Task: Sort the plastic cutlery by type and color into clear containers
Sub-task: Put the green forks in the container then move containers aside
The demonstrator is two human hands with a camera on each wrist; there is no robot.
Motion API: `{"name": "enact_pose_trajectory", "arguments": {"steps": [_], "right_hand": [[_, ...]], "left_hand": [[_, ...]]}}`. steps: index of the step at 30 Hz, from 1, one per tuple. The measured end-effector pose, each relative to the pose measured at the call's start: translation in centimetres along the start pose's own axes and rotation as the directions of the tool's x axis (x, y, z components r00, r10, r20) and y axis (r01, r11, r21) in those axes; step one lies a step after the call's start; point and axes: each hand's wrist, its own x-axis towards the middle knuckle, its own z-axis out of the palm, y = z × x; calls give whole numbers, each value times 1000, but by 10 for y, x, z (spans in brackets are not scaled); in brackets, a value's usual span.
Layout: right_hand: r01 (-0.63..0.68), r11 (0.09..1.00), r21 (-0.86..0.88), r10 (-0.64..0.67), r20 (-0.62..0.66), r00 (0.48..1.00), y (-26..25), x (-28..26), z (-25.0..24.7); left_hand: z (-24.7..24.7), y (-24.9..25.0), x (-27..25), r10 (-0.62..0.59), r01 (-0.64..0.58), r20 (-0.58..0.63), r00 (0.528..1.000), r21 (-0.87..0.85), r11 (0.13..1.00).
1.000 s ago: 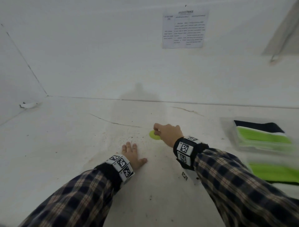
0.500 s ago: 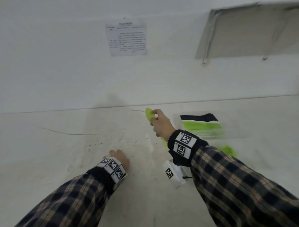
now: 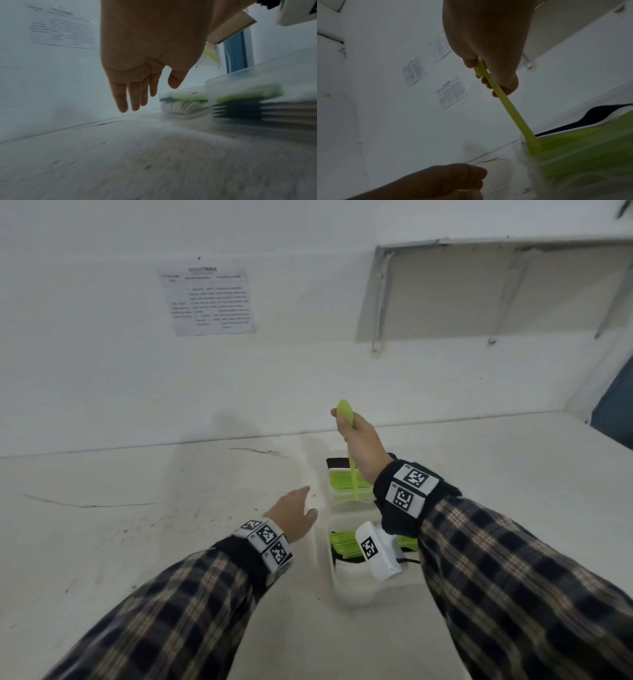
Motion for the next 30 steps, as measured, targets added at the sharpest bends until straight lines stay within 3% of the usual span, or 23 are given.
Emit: {"name": "enact_pose_trajectory", "arguments": {"steps": [4,10,18,22,25,27,30], "right_hand": [[40,999,9,-39,-75,996,11,11,-24],[26,999,23,-22,-185,982,27,20,-50],[-113,992,59,118,-90,989,53,27,-87],[-247,965,86,244,41,969,64,31,-101],[-186,962,-198,215,140,966,69,36,-116],[-94,904,-418,200,217,956,72,40,-126],[-31,809,-587,260,311,914,75,44,-136]], "left_hand": [[7,24,15,41,-39,39,998,-53,998],[8,39,37,4,4,101,995,-83,997],[13,45,52,-60,72,74,995,-162,984],[16,41,57,-51,62,54,997,-223,973],[19,37,58,-50,61,53,997,-234,970],[20,36,59,-41,51,47,998,-227,973],[22,35,60,-41,49,42,998,-216,975]]}}
